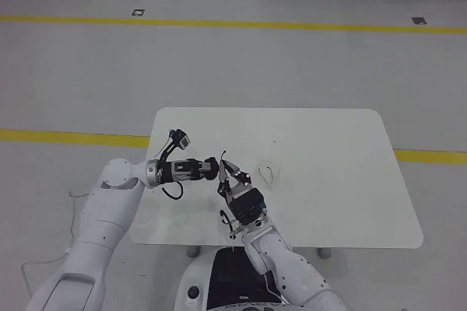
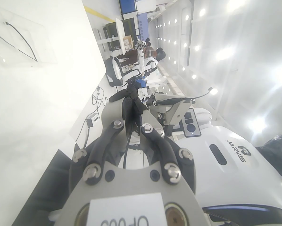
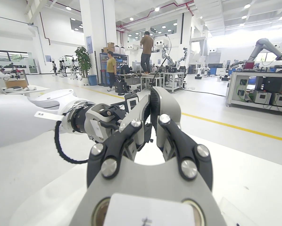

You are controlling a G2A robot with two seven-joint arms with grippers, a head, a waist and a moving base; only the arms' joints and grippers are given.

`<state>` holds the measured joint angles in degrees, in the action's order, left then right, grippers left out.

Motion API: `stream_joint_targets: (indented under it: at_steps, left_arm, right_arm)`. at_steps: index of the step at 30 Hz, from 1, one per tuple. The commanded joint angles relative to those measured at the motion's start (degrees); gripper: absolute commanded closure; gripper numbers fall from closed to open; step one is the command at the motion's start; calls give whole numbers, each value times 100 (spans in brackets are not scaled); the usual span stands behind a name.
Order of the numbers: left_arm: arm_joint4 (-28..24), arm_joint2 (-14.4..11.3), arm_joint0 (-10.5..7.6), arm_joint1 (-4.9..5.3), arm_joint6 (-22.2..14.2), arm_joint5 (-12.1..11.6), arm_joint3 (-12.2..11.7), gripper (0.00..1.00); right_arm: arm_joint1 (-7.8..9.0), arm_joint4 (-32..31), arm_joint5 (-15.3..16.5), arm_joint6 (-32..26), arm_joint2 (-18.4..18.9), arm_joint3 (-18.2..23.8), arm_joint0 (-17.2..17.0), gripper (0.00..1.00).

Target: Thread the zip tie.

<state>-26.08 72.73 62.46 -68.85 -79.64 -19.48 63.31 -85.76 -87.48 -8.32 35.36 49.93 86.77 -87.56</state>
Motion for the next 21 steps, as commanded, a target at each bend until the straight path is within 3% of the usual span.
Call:
stream_joint_targets:
  at_steps: [1, 4, 9, 14, 21]
  left_arm:
    - [0, 0, 0, 0, 0, 0, 0, 100]
    - [0, 0, 0, 0, 0, 0, 0, 100]
    - [-58, 1, 149, 44, 300, 261, 76, 100]
    - [-258, 80, 306, 104, 297, 277, 158, 100]
    - [-396, 166, 575, 197, 275, 271, 451, 100]
  right_arm:
    - [0, 0, 0, 0, 0, 0, 0, 100]
    - [0, 0, 0, 0, 0, 0, 0, 100]
    - [0, 0, 0, 0, 0, 0, 0, 100]
    - [0, 0, 0, 0, 0, 0, 0, 100]
    - [0, 0, 0, 0, 0, 0, 0, 100]
